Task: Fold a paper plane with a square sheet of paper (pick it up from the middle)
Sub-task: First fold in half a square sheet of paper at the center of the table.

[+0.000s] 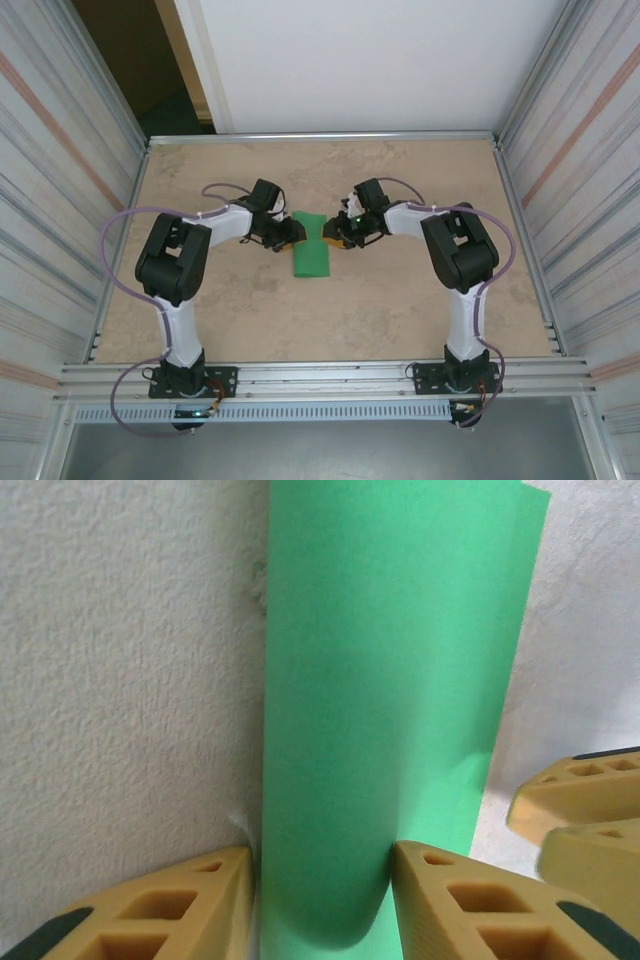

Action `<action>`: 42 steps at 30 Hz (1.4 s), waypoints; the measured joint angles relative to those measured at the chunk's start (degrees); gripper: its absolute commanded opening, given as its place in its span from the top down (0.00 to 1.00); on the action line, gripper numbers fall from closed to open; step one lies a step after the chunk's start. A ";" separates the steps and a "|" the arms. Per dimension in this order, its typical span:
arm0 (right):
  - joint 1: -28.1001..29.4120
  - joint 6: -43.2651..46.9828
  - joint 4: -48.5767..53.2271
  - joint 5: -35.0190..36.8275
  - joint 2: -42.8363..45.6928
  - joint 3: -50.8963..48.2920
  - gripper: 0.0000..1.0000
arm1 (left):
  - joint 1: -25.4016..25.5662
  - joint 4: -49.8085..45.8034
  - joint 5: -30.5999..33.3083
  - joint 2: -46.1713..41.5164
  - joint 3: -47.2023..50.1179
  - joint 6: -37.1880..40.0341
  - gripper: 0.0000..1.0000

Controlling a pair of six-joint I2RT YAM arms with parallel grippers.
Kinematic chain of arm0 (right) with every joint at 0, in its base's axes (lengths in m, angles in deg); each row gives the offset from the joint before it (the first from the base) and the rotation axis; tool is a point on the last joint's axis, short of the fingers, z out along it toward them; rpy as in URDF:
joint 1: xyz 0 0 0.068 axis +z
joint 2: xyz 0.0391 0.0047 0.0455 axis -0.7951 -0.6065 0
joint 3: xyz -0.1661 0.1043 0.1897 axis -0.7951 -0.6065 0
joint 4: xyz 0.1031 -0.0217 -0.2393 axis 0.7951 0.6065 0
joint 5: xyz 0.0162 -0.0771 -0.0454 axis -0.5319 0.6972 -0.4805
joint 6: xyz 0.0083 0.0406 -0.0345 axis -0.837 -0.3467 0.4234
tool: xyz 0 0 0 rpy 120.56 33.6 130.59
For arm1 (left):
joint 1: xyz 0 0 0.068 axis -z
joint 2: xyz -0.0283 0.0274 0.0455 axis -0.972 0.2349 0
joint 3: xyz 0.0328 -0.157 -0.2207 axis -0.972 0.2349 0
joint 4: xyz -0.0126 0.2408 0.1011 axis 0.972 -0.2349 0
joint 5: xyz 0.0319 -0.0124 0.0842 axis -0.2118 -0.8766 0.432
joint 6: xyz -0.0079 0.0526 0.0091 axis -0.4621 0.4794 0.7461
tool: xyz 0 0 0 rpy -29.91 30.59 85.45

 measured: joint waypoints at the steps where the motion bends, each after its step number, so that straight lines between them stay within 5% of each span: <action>1: -0.52 0.00 0.22 0.94 1.38 -0.94 0.66 | 0.15 -0.24 0.44 0.04 -0.07 0.35 0.59; 13: -1.31 -0.74 1.64 11.78 17.27 -9.66 0.66 | 1.81 -5.07 4.00 1.95 -3.87 1.99 0.55; 42: -2.36 -0.85 4.26 13.81 18.58 -12.81 0.64 | 5.11 -9.51 11.91 4.63 -7.04 0.44 0.51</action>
